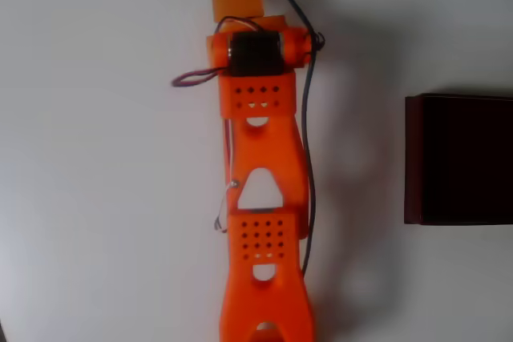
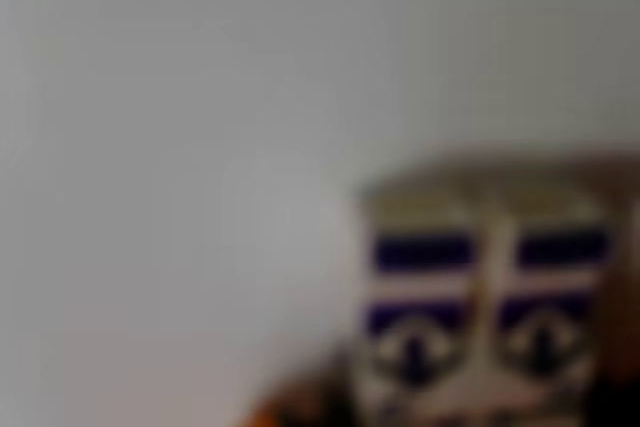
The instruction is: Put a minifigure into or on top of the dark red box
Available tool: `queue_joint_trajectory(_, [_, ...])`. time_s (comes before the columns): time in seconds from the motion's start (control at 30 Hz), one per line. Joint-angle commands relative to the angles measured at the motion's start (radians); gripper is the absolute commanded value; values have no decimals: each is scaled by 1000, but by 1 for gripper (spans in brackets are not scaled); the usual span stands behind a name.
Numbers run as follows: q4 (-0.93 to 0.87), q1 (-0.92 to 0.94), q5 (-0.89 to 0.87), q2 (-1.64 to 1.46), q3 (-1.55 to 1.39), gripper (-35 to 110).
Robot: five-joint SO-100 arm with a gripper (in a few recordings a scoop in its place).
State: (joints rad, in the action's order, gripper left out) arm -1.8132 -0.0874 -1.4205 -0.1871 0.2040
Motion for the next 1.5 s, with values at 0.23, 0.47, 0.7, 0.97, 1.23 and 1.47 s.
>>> queue_joint_trajectory(0.23, [-21,-9,-26,-3,34,6])
queue_joint_trajectory(0.47, [-21,-17,-29,-2,34,0])
queue_joint_trajectory(0.7, [-21,-20,0,-25,34,0])
queue_joint_trajectory(0.97, [-26,54,170,-270,-156,0])
queue_joint_trajectory(1.23, [-26,236,414,-641,-494,0])
queue_joint_trajectory(1.47, [-25,494,607,-879,-750,0])
